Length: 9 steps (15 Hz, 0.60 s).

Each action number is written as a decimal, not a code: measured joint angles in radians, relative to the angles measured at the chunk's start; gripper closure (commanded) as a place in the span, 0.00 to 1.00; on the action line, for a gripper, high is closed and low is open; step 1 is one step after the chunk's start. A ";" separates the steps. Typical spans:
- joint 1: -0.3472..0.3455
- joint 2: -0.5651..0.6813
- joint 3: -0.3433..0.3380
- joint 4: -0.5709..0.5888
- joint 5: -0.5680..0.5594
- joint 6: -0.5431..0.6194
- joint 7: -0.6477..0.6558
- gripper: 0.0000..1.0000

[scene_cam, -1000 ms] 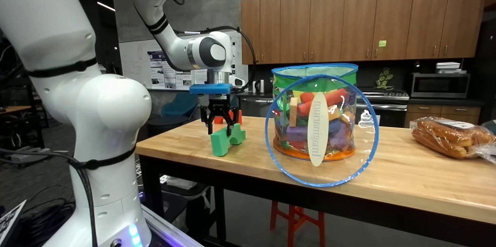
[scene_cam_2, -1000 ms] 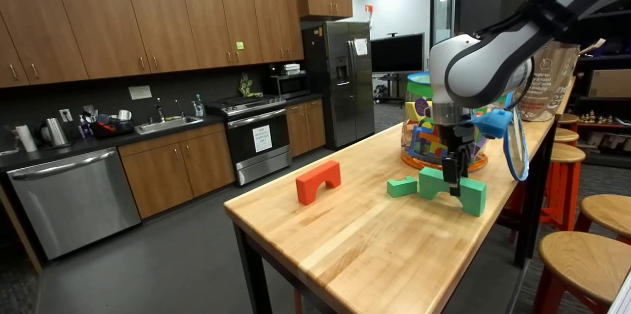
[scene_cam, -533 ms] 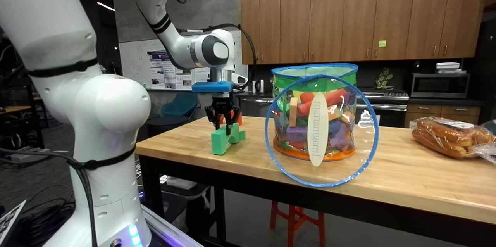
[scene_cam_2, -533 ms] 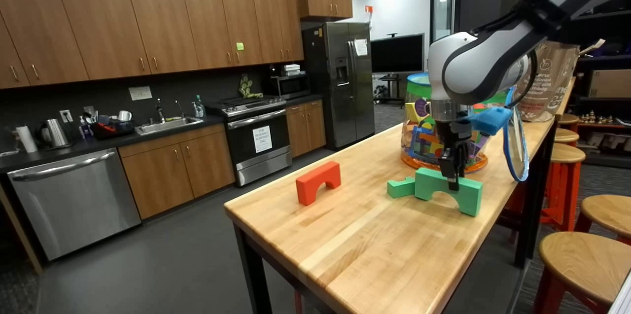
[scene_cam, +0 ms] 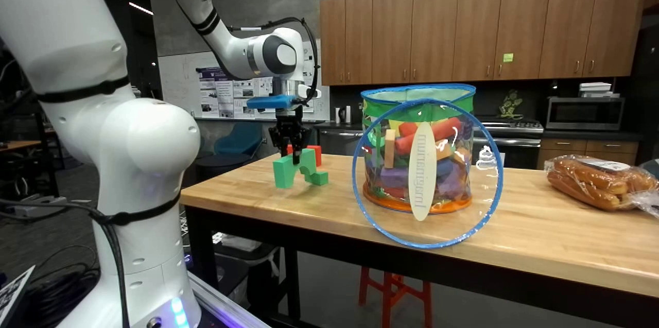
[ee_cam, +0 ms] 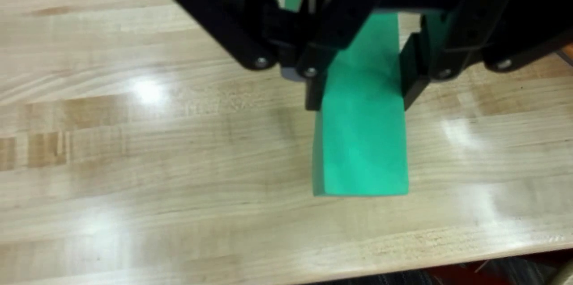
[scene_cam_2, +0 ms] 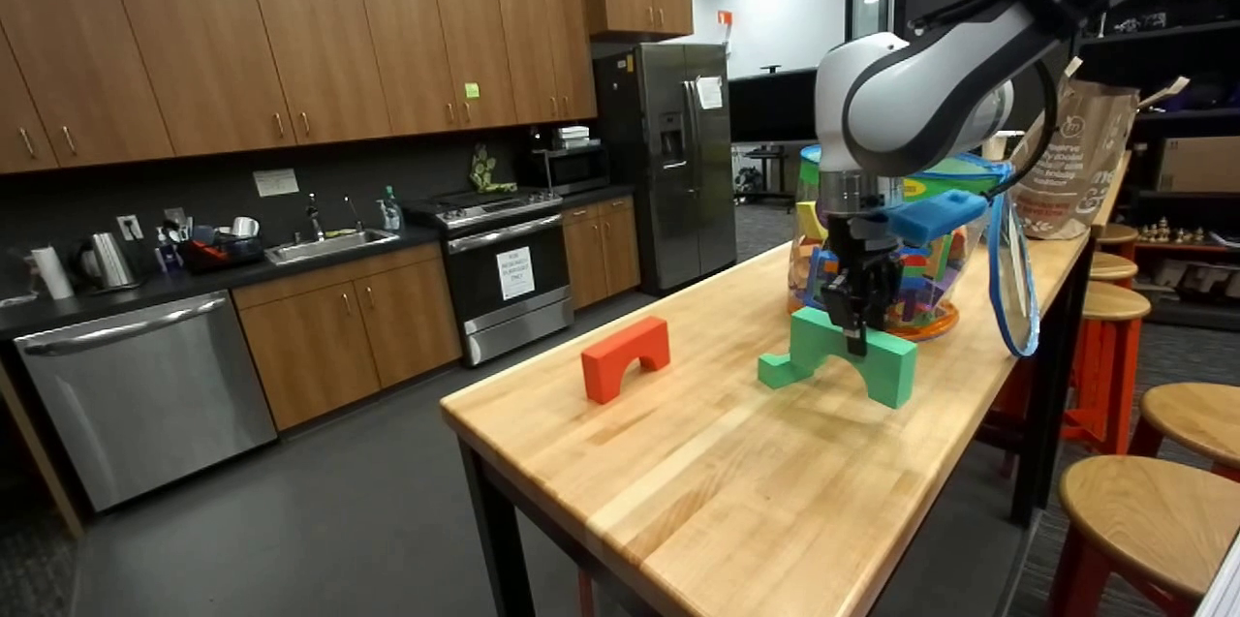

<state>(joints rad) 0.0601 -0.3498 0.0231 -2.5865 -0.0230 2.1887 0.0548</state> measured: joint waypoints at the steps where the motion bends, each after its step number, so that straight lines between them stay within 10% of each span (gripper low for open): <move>1: 0.000 0.000 0.016 0.013 0.011 -0.011 0.037 0.84; 9: 0.004 0.031 0.128 0.131 0.119 -0.057 0.416 0.84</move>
<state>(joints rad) 0.0639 -0.3183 0.1512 -2.4550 0.0955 2.1315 0.4707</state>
